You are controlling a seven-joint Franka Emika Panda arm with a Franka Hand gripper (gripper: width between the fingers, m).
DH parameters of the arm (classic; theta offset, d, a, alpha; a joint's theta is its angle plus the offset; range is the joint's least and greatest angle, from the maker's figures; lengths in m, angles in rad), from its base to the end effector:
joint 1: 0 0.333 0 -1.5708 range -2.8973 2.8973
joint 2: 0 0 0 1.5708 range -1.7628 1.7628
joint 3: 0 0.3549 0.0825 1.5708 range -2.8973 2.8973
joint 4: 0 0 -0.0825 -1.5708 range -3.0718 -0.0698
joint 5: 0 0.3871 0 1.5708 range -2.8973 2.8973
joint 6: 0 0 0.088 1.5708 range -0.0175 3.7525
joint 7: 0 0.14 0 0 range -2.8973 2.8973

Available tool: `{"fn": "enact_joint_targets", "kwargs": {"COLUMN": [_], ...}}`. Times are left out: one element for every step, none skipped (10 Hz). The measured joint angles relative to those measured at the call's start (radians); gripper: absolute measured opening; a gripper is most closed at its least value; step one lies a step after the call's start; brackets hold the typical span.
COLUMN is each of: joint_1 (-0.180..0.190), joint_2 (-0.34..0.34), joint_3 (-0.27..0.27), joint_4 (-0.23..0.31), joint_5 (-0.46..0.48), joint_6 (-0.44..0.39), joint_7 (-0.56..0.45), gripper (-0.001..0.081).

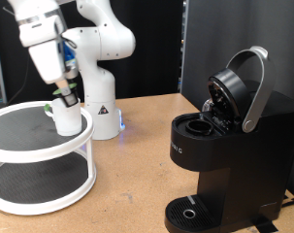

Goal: Make a cup of coffee with the keurig machine

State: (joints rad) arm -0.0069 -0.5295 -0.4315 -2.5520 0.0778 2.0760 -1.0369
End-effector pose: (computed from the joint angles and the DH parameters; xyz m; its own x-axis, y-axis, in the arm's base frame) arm 0.3428 -0.1559 0.4350 0.8036 0.5445 0.2405 0.5836 -0.8001 -0.1386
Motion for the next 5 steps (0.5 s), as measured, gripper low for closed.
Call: {"fn": "enact_joint_targets", "kwargs": {"joint_1": [0.001, 0.001, 0.003, 0.012, 0.028], "joint_2": [-0.001, -0.001, 0.001, 0.002, 0.002], "joint_3": [0.020, 0.018, 0.017, 0.018, 0.024], "joint_4": [0.003, 0.001, 0.000, 0.000, 0.001], "joint_5": [0.000, 0.000, 0.010, 0.046, 0.085], "joint_6": [0.000, 0.000, 0.000, 0.001, 0.007], "joint_7": [0.036, 0.031, 0.031, 0.034, 0.039], "gripper": [0.0486, 0.0486, 0.0486, 0.0486, 0.0486]}}
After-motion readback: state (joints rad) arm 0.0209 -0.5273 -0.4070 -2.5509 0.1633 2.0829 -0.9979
